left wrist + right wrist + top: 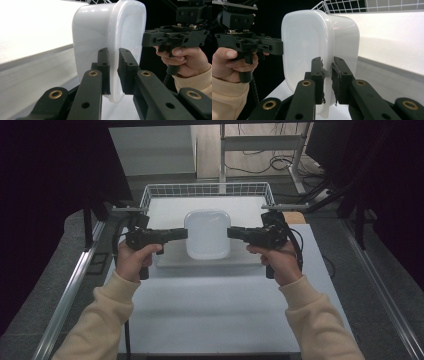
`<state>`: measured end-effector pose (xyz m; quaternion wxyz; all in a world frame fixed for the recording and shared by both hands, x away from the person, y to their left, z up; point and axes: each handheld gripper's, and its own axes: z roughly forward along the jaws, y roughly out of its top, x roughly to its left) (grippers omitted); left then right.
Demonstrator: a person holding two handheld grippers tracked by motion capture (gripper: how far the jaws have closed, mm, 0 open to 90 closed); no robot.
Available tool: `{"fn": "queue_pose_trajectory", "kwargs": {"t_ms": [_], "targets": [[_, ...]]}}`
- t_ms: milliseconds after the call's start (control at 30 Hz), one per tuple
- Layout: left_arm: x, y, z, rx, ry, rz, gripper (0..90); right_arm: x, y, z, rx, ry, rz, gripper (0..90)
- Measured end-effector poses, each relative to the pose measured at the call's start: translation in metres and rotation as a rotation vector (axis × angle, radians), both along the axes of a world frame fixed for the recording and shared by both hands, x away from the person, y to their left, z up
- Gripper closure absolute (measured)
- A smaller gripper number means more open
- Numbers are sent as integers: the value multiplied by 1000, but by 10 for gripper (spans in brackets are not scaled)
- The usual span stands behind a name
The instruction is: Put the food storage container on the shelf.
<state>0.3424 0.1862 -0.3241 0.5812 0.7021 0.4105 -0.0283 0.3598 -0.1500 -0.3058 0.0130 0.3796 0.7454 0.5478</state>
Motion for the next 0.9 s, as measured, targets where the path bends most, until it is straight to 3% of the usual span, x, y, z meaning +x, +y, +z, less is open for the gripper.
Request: {"fn": "queue_pose_trajectory", "kwargs": {"t_ms": [467,633,900], "targets": [[25,2,21,6,-16,2,806,22,3,22,-14,-18,-8,794],[41,3,28,-7,5,4,806,38,5,33,-21,-9,-8,793],[66,4,32,-1,32,-2,806,62,5,35,-10,22,-8,793]]}}
